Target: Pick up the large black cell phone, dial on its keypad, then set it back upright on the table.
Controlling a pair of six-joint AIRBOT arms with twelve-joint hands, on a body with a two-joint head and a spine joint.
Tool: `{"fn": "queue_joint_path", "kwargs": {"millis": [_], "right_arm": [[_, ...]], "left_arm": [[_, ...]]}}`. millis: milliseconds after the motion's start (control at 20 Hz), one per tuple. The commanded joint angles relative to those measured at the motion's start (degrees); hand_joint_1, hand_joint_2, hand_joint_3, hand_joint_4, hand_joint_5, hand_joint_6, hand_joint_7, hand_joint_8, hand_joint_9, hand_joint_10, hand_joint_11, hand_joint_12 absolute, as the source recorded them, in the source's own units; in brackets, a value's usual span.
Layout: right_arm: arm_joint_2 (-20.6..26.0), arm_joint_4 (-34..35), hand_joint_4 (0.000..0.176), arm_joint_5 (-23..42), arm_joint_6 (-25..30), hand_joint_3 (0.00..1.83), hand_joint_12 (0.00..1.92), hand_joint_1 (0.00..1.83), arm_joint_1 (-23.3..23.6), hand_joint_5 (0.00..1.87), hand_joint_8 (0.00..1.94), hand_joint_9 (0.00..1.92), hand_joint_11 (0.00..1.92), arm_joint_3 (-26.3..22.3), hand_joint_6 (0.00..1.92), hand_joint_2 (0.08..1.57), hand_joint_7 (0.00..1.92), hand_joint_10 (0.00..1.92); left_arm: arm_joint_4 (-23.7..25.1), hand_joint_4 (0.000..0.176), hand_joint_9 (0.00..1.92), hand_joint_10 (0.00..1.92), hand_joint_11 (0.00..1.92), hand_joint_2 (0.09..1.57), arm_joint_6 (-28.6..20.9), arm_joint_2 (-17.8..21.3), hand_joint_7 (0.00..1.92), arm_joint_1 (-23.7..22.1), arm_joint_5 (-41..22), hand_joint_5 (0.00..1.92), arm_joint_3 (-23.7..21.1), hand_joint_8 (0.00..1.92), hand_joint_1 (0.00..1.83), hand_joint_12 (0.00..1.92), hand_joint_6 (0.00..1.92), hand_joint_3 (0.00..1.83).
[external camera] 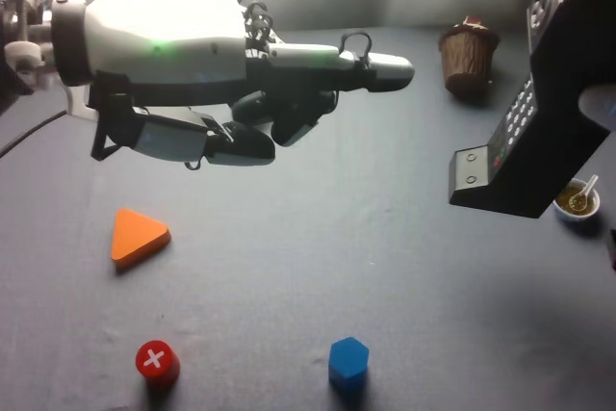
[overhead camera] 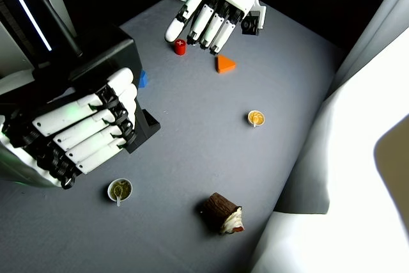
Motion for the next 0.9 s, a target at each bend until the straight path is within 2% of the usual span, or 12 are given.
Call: {"fn": "queue_joint_path", "kwargs": {"millis": [0, 200, 350, 400, 550, 650, 850], "right_arm": [[0.2, -0.4, 0.000, 8.3, 1.0, 0.00, 1.13, 1.38, 0.9, 0.97, 0.90, 0.95, 1.06, 0.0, 0.80, 1.10, 1.00, 1.29], [-2.2, -1.7, 0.000, 8.2, 0.8, 0.00, 1.15, 1.38, 2.4, 0.97, 0.95, 0.94, 1.05, 0.9, 0.80, 1.11, 0.98, 1.31], [-3.2, -1.7, 0.000, 8.1, 0.3, 0.00, 1.14, 1.38, 3.3, 0.97, 0.95, 0.92, 1.03, 1.6, 0.82, 1.11, 0.97, 1.33], [-3.3, -1.7, 0.000, 8.1, 0.3, 0.00, 1.12, 1.38, 3.4, 0.98, 0.87, 0.95, 1.04, 1.7, 0.81, 1.10, 1.02, 1.28], [-3.1, -1.7, 0.000, 8.1, 0.3, 0.00, 1.08, 1.39, 3.5, 1.00, 0.82, 0.97, 1.01, 1.9, 0.78, 1.09, 1.05, 1.24], [-3.1, -1.4, 0.000, 8.1, 0.2, 0.00, 1.08, 1.38, 3.5, 0.97, 0.88, 0.95, 1.00, 2.2, 0.83, 1.10, 1.02, 1.27], [-3.0, -1.1, 0.000, 8.1, 0.1, 0.00, 1.05, 1.39, 3.9, 1.01, 0.85, 0.96, 1.02, 2.4, 0.77, 1.09, 1.03, 1.26]], "left_arm": [[-4.9, 0.000, 0.97, 1.92, 0.97, 1.28, 0.0, 0.0, 0.66, -1.4, -2.0, 0.01, -0.4, 1.60, 1.31, 1.92, 0.00, 0.00], [-5.1, 0.000, 0.95, 1.92, 0.96, 1.29, 0.3, -1.2, 0.65, -0.9, -1.4, 0.00, -0.6, 1.61, 1.31, 1.92, 0.00, 0.00], [-7.7, 0.000, 0.93, 1.92, 0.91, 1.28, 1.9, -2.1, 0.67, 0.4, -0.7, 0.01, -1.5, 1.58, 1.31, 1.92, 0.00, 0.00], [-8.4, 0.000, 0.93, 1.92, 0.89, 1.29, 2.4, -2.3, 0.66, 0.8, -0.4, 0.02, -1.9, 1.59, 1.31, 1.92, 0.00, 0.00], [-9.6, 0.000, 0.91, 1.92, 0.84, 1.28, 3.1, -2.8, 0.66, 1.1, 0.4, 0.03, -2.9, 1.58, 1.31, 1.92, 0.00, 0.00], [-9.8, 0.005, 0.90, 1.92, 0.83, 1.28, 3.2, -3.1, 0.66, 1.5, 0.4, 0.03, -3.4, 1.58, 1.31, 1.92, 0.00, 0.00], [-10.1, 0.005, 0.89, 1.92, 0.85, 1.28, 3.7, -3.6, 0.67, 1.8, 0.5, 0.04, -4.2, 1.57, 1.31, 1.92, 0.00, 0.00]]}}
